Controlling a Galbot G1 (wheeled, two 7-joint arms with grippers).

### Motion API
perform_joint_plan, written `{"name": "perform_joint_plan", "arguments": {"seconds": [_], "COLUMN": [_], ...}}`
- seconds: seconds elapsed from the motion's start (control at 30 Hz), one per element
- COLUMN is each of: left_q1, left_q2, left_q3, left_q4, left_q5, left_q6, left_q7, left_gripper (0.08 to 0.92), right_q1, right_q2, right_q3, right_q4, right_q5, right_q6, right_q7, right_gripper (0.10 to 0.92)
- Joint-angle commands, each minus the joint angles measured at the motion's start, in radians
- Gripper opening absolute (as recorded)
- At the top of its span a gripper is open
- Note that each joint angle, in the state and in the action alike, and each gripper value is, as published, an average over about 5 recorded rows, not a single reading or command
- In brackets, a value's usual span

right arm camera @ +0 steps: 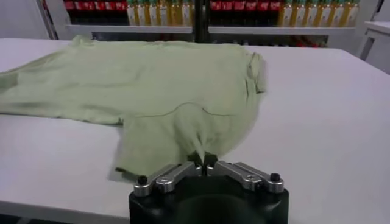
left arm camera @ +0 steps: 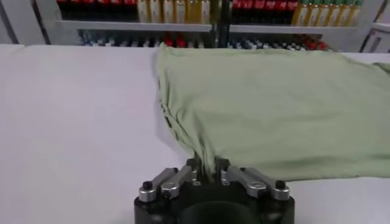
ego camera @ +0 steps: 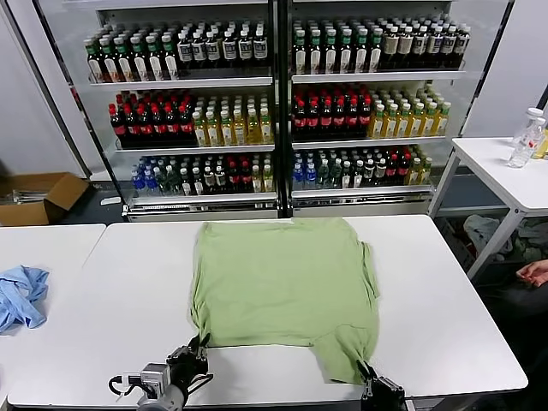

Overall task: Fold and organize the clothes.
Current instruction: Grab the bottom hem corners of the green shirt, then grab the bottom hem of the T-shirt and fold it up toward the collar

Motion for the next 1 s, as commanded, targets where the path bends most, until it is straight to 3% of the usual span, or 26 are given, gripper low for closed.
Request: {"name": "perform_joint_plan", "arguments": {"seconds": [0.03,0.47,0.77,0.87,1.0], "left_q1": [-0.06,-0.352,-0.441,-0.45,-0.437], "left_q2": [0.069,0.109,0.088,0.071,0.054], "left_q3": [-0.059,0.041,0.146,0.154,0.153], "left_q4": [-0.099,0.202,0.383,0.404,0.38], "left_q5": [-0.149,-0.15,-0.026,-0.015,0.006], "left_q6": [-0.093,-0.103,-0.115,-0.116,-0.118], "left_q7": [0.061,0.065,0.045,0.042,0.043], "left_gripper": [0.126,0.094,0.094,0.094,0.124], "right_q1": [0.103,0.568,0.829,0.85,0.806], "right_q2": [-0.072,-0.15,-0.115,-0.097,-0.079], "right_q3": [0.049,-0.164,-0.343,-0.378,-0.376], "right_q4": [0.027,-0.292,-0.526,-0.561,-0.539], "right_q5": [0.087,0.116,-0.055,-0.094,-0.103], "right_q6": [0.049,0.01,-0.002,-0.022,-0.035], "right_q7": [0.003,0.002,-0.044,-0.054,-0.061], "right_gripper": [0.118,0.118,0.119,0.157,0.27]}}
